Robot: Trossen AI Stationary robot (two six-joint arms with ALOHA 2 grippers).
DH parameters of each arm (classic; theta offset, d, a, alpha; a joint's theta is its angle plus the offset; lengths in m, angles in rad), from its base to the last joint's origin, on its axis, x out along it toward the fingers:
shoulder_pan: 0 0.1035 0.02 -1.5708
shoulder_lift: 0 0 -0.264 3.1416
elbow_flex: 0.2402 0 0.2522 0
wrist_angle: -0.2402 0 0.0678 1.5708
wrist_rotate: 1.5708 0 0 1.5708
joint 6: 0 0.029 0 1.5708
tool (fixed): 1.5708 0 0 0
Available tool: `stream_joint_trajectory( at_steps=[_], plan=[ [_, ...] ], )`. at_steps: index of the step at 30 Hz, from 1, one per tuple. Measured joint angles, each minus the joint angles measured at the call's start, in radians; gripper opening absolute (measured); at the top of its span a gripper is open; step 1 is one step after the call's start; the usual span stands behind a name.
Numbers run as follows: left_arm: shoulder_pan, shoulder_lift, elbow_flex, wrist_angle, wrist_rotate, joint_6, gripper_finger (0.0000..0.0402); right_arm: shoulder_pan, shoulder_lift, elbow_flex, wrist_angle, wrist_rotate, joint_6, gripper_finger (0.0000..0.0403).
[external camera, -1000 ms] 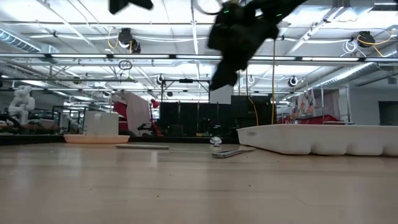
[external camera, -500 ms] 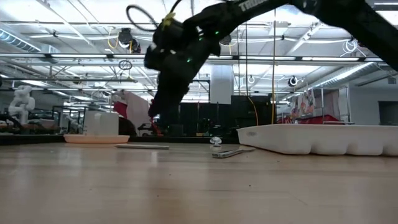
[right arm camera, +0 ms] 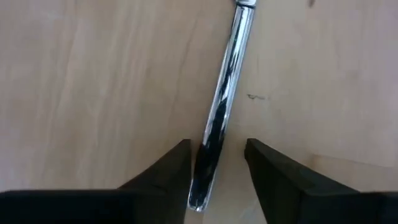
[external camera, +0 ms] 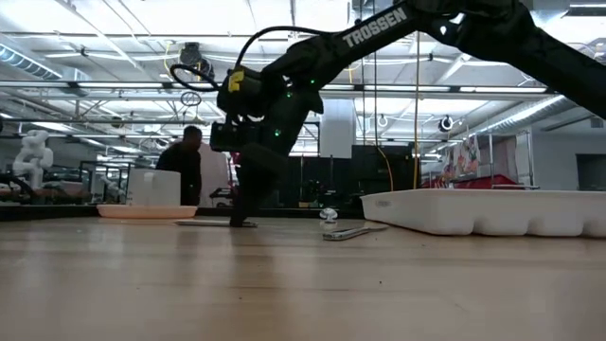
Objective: Sort silverware
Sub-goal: Put the silver table knife into the silverware rack
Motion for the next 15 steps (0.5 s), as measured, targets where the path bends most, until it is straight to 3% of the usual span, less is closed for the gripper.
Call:
stream_joint_trajectory(
  at_steps=[3, 8, 15],
  plan=[
    [0.000, 0.000, 0.000, 0.000, 0.000, 0.000, 0.0000, 0.010, 0.015, 0.002, -0.037, 0.065, -0.045, 0.0114],
    [0.000, 0.000, 0.000, -0.002, 0.000, 0.000, 0.0000, 0.020, 0.035, 0.003, -0.068, 0.070, -0.075, 0.0016],
    [0.000, 0.000, 0.000, -0.048, 0.000, 0.001, 0.0000, 0.025, 0.035, 0.008, -0.093, 0.078, -0.023, 0.0004]
  ],
)
